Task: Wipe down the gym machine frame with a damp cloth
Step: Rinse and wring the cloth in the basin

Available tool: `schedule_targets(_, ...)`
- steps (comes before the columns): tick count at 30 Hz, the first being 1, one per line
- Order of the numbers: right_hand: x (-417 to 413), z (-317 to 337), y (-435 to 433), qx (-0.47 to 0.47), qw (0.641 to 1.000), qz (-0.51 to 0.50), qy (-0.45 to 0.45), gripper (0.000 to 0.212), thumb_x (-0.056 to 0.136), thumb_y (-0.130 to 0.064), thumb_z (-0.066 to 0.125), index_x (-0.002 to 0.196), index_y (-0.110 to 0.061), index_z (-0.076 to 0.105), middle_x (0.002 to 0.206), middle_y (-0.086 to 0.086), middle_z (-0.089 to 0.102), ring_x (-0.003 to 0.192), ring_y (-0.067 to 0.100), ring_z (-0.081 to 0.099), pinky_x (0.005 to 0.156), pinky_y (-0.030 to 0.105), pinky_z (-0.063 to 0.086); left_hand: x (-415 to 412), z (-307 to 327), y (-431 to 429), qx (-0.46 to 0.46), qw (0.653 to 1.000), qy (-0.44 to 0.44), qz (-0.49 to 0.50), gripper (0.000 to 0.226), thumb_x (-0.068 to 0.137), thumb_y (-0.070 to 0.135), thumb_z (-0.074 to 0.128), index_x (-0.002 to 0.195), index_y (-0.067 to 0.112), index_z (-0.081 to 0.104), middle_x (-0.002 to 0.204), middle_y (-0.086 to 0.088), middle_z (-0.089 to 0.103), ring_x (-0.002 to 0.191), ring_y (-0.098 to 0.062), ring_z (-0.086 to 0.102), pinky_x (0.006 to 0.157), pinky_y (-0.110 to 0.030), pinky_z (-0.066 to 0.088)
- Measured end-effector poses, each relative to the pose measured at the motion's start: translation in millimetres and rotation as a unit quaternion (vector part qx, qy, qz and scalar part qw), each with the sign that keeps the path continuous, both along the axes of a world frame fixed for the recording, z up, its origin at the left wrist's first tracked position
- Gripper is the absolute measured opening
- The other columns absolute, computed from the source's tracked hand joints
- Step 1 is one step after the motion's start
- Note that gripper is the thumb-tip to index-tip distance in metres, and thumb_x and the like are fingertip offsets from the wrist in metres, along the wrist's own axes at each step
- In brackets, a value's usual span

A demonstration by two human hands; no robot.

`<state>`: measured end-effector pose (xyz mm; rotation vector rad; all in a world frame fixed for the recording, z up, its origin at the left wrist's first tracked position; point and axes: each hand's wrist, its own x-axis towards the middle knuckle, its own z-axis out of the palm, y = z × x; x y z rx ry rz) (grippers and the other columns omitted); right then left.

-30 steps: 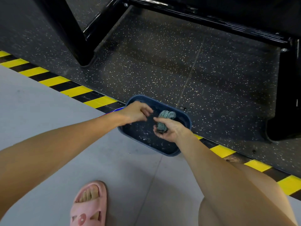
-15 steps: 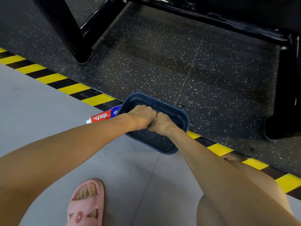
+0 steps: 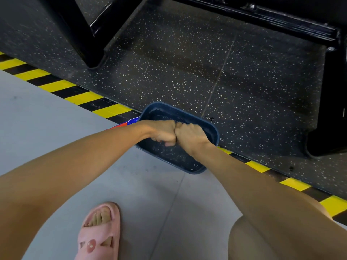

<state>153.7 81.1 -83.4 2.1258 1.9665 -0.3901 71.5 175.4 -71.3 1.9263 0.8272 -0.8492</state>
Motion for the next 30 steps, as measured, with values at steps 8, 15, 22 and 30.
schedule_targets(8, 7, 5, 2, 0.024, 0.995, 0.09, -0.026, 0.023, 0.092, 0.0, 0.048, 0.115, -0.003, 0.047, 0.103, 0.01, 0.065, 0.089, 0.03, 0.065, 0.063, 0.034, 0.042, -4, 4, 5, -0.115, 0.991, 0.052, 0.051, 0.032, 0.076, -0.005, 0.056, 0.057, 0.016, 0.041, 0.045, 0.002, 0.028, 0.042, -0.011, 0.024, 0.043, -0.021, 0.02)
schedule_targets(15, 17, -4, 8, -0.233, 0.819, -0.345, 0.395, 0.019, 0.09, -0.01, 0.055, 0.073, -0.012, 0.045, 0.055, 0.003, 0.041, 0.042, 0.014, 0.035, 0.041, 0.022, 0.03, -14, -12, -8, 0.381, 0.896, -0.148, -0.176, 0.075, 0.082, 0.008, 0.066, 0.145, 0.018, 0.027, 0.127, -0.008, 0.039, 0.114, -0.024, 0.044, 0.071, -0.033, 0.044)
schedule_targets(22, 22, 9, 10, -0.349, 0.654, -0.336, 0.581, 0.036, 0.092, -0.004, 0.056, 0.063, -0.017, 0.039, 0.04, -0.006, 0.028, 0.032, 0.004, 0.021, 0.032, 0.014, 0.02, -15, -8, -11, 0.349, 0.886, -0.193, -0.238, 0.078, 0.08, 0.021, 0.073, 0.145, 0.01, 0.032, 0.125, -0.01, 0.045, 0.113, -0.025, 0.047, 0.087, -0.036, 0.043)
schedule_targets(30, -3, 14, 7, -0.111, 0.931, -0.226, 0.263, 0.019, 0.084, -0.009, 0.057, 0.068, -0.014, 0.047, 0.063, 0.001, 0.05, 0.057, 0.018, 0.049, 0.05, 0.026, 0.037, -9, 7, -18, 0.407, 0.874, -0.065, -0.259, 0.017, 0.089, 0.021, 0.048, 0.072, 0.018, 0.05, 0.071, 0.003, 0.057, 0.067, -0.019, 0.052, 0.061, -0.03, 0.039)
